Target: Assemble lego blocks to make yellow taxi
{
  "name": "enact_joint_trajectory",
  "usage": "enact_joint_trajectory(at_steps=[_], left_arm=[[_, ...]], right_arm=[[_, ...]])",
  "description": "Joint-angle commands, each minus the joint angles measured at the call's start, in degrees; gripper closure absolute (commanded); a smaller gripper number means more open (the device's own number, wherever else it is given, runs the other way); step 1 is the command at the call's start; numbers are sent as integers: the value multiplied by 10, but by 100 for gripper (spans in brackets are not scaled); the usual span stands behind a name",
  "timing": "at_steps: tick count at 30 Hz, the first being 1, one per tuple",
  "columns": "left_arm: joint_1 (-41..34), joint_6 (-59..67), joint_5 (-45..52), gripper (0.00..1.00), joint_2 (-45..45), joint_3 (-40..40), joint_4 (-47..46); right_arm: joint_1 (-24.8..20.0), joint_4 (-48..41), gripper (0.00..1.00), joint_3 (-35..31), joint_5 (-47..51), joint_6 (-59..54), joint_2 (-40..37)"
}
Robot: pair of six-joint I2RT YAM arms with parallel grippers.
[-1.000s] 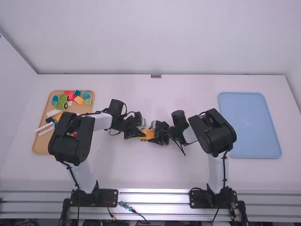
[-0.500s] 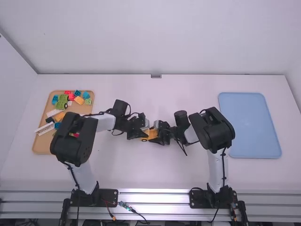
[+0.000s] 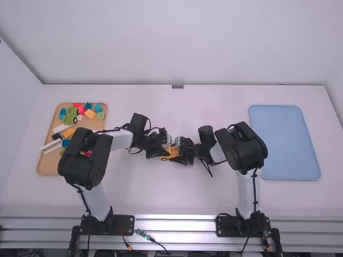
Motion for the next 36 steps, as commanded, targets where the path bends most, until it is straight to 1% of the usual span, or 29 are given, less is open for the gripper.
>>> enact_joint_trajectory(at_steps=[1,8,13,15,18,27,29,30,31,33,36], left_arm=[[7,-8,-32,98,-14,-3,-7],[11,7,-48,98,-17,-2,-24],[20,9,-27,98,-24,-3,-26],[19,12,-26,98,-24,-7,-23],[16,49,-5,98,-24,-15,-23],[15,44,4,98,-24,-31,9],[18,44,4,94,-24,-31,8],[16,44,4,89,-24,-31,8],[16,44,4,89,-24,-31,8],[18,44,4,79,-24,-30,6],[15,44,4,67,-24,-30,6]], right_arm=[[-1,-8,52,-3,10,8,11],[-1,-2,52,-11,15,6,11],[-3,-3,52,-9,11,7,11],[-4,-5,52,-7,10,7,11],[-3,0,52,-8,10,9,11],[-4,-5,51,-7,10,9,11],[-3,-1,51,-8,10,8,11],[-3,-3,51,-8,10,9,11],[-3,-3,51,-8,10,9,11],[-4,-5,51,-7,10,9,11],[-4,-2,51,-8,10,8,11]])
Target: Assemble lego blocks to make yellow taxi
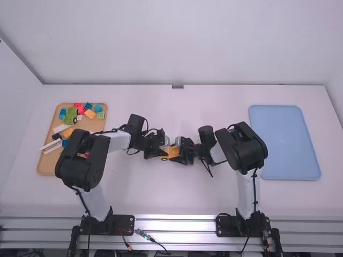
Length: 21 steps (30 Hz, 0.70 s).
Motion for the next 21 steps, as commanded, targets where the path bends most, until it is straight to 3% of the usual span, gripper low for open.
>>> enact_joint_trajectory(at_steps=[1,4,7,15,21], left_arm=[[3,9,-3,66,-10,-11,-6],[3,9,-3,66,-10,-11,-7],[3,9,-3,57,-10,-11,-7],[3,9,5,55,-10,-11,-7],[3,9,16,41,-12,-11,-4]], right_arm=[[-3,-7,51,-6,9,8,11],[-3,-7,51,-6,9,9,11],[-3,-9,51,-3,8,9,11],[-3,-7,51,-6,8,9,11],[-3,-7,51,-6,9,9,11]])
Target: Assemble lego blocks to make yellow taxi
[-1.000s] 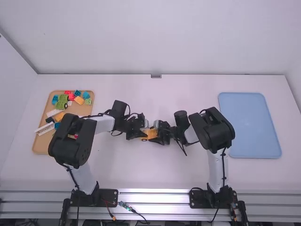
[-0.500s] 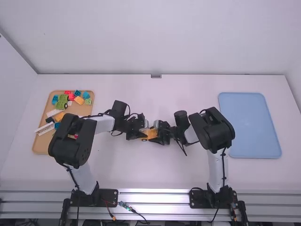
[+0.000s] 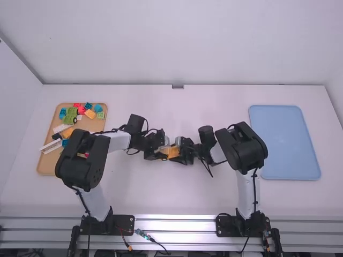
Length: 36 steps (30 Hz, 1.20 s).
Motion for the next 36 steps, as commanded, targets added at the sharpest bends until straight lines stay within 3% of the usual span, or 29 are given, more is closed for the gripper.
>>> enact_joint_trajectory(at_steps=[1,6,15,16,17,18,19,20,30,36], left_arm=[[3,2,13,35,-13,-11,-2],[3,-8,12,16,-25,-11,-4],[7,-23,12,12,-80,-11,-28],[9,-24,12,15,-86,-11,-33],[9,-24,11,33,-90,-11,-35],[9,-24,10,35,-90,-11,-35],[8,-24,5,63,-90,-11,-35],[9,-24,-2,98,-90,-14,-37],[15,2,-24,98,-90,-50,-6],[60,7,56,98,-89,-57,9]], right_arm=[[-3,-8,51,-6,10,9,11],[-3,-9,51,-6,10,9,11],[-3,-9,51,-6,10,8,11],[-3,-10,51,-5,9,8,11],[-3,-10,51,-5,9,8,11],[-3,-10,51,-5,9,8,11],[-3,-8,51,-6,9,8,11],[-3,-7,50,-6,8,9,11],[-3,-7,51,-6,8,8,11],[-3,-8,51,-6,8,8,11]])
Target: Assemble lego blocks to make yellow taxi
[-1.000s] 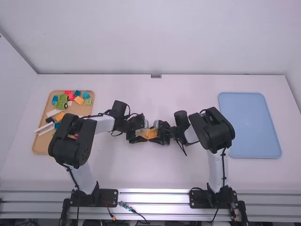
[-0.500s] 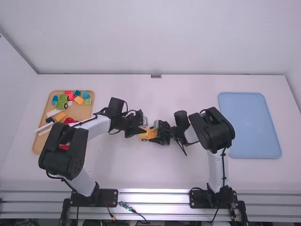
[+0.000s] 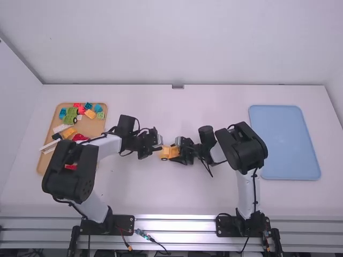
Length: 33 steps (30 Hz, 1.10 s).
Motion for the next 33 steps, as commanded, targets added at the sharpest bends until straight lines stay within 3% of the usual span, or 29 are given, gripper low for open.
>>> enact_joint_trajectory(at_steps=[1,12,33], left_arm=[[26,10,59,98,-8,-14,6],[34,6,120,98,8,-45,80],[11,6,146,98,89,-1,78]], right_arm=[[-3,-9,51,-5,8,9,11],[-3,-9,51,-5,8,9,11],[-3,-8,51,-5,8,8,11]])
